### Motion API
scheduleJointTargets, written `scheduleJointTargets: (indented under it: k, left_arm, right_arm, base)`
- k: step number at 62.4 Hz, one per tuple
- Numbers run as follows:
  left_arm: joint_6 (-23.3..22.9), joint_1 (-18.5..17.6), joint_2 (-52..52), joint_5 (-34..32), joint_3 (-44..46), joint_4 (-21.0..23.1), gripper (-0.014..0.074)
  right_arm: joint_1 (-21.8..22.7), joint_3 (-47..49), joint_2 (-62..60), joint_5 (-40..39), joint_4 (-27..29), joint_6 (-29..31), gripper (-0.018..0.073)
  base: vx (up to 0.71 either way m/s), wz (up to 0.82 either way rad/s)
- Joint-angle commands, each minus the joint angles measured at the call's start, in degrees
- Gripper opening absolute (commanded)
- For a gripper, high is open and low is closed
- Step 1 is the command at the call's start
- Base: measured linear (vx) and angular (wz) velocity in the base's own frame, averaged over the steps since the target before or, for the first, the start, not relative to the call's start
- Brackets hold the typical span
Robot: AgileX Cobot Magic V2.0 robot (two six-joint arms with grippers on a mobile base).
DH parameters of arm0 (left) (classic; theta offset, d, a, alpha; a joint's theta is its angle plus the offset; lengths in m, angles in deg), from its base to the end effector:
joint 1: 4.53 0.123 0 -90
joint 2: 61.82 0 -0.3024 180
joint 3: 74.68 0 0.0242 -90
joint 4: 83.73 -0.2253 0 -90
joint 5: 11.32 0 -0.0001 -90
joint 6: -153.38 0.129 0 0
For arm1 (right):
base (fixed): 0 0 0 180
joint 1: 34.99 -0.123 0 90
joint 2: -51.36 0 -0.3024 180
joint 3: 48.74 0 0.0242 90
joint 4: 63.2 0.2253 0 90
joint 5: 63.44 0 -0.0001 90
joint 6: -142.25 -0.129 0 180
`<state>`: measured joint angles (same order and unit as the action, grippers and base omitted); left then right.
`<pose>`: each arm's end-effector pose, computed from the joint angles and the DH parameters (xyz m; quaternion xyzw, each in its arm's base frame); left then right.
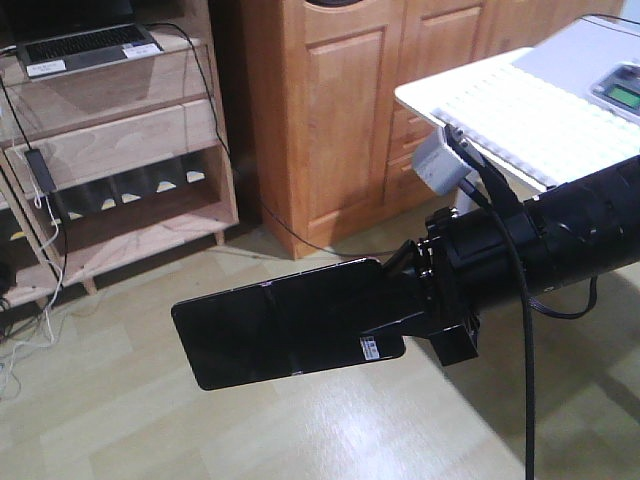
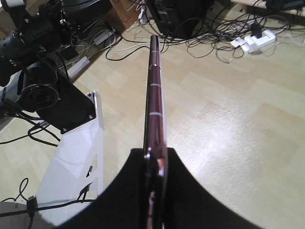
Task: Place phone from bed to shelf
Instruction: 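Keep holding the phone while driving to the wooden shelf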
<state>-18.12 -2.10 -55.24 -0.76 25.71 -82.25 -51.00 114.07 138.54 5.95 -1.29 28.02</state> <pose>0.0509 0.0015 0.1815 0.0317 0.7468 0.0531 0.6621 0.2005 0.1684 0.3262 -0.4437 0.7485 0.4254 0.2487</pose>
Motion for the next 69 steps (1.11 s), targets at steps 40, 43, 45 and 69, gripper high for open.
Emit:
scheduleJointTargets:
  k: [40,43,45,69]
  left_arm:
    - [-0.3,-0.2,-0.8,-4.1,1.2,0.5,0.0001]
    - [-0.3,-0.2,-0.8,-4.1,1.2,0.5,0.0001]
    - [-0.3,-0.2,-0.8,-4.1,1.2,0.5,0.0001]
    - [-0.3,-0.2,-0.8,-4.1,1.2,0.5,0.0001]
  right_arm:
    - [0.1,1.4,-2.0,4.2,5.0,0.5,-0.0002]
    - [0.1,1.4,-2.0,4.3,5.0,0.5,-0.0002]
    - [0.1,1.4,-2.0,4.3,5.0,0.5,-0.0002]
    - [0.1,1.4,-2.0,4.3,5.0,0.5,-0.0002]
  base:
    - [0.47,0.28]
    - [0.47,0.27]
    - [0.46,0.27]
    - [0.43,0.3]
